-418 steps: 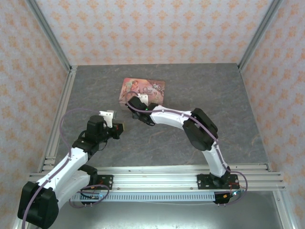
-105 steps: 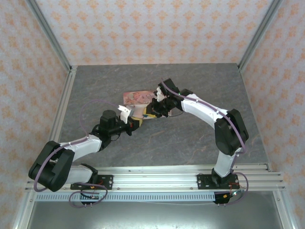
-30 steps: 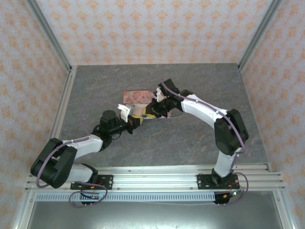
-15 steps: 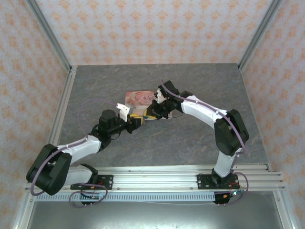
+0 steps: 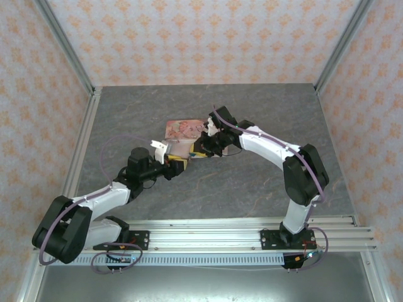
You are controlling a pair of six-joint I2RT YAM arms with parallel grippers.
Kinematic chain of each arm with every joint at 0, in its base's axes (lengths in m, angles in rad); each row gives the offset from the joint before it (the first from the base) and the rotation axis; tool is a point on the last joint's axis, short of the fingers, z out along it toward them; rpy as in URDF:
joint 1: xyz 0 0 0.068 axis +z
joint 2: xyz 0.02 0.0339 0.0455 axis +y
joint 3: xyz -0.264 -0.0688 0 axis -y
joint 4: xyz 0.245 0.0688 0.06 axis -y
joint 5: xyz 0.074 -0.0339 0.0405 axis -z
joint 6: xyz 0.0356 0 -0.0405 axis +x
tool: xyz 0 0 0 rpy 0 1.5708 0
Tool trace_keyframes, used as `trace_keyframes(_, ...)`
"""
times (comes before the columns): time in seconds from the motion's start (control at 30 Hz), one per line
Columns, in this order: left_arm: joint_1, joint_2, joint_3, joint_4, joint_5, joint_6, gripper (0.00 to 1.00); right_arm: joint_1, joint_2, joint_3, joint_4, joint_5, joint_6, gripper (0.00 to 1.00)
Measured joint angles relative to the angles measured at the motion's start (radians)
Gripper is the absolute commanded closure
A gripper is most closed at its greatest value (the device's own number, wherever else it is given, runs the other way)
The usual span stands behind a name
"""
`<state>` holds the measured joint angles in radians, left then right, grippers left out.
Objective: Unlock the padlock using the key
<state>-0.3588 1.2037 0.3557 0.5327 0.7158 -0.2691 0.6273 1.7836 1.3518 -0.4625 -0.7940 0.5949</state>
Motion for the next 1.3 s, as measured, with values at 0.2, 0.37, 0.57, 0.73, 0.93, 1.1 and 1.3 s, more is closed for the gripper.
trace_keyframes(0.2,0.01,0.047,-0.005,0.042,0.055,-0.026,0.69,-0.003,0.0,0.0,0.0,-0.011,0.0,1.0)
trace_keyframes(0.37,0.027,0.094,-0.004,0.097,0.085,-0.048,0.72,-0.003,0.0,0.0,0.0,-0.018,0.004,1.0)
trace_keyframes(0.57,0.028,0.161,0.01,0.147,0.116,-0.066,0.77,-0.003,0.0,0.0,0.001,-0.021,0.004,1.0)
trace_keyframes(0.73,0.028,0.182,0.028,0.175,0.119,-0.071,0.77,-0.003,0.0,0.0,0.001,-0.022,0.004,1.0)
trace_keyframes(0.93,0.028,0.198,0.048,0.191,0.119,-0.071,0.83,-0.003,0.0,0.0,0.001,-0.024,0.004,1.0)
trace_keyframes(1.1,0.032,0.219,0.065,0.195,0.131,-0.071,0.83,-0.006,0.0,-0.001,0.007,-0.028,0.006,1.0)
trace_keyframes(1.3,0.034,0.224,0.069,0.205,0.146,-0.071,0.72,-0.009,0.0,-0.003,0.016,-0.029,0.01,1.0)
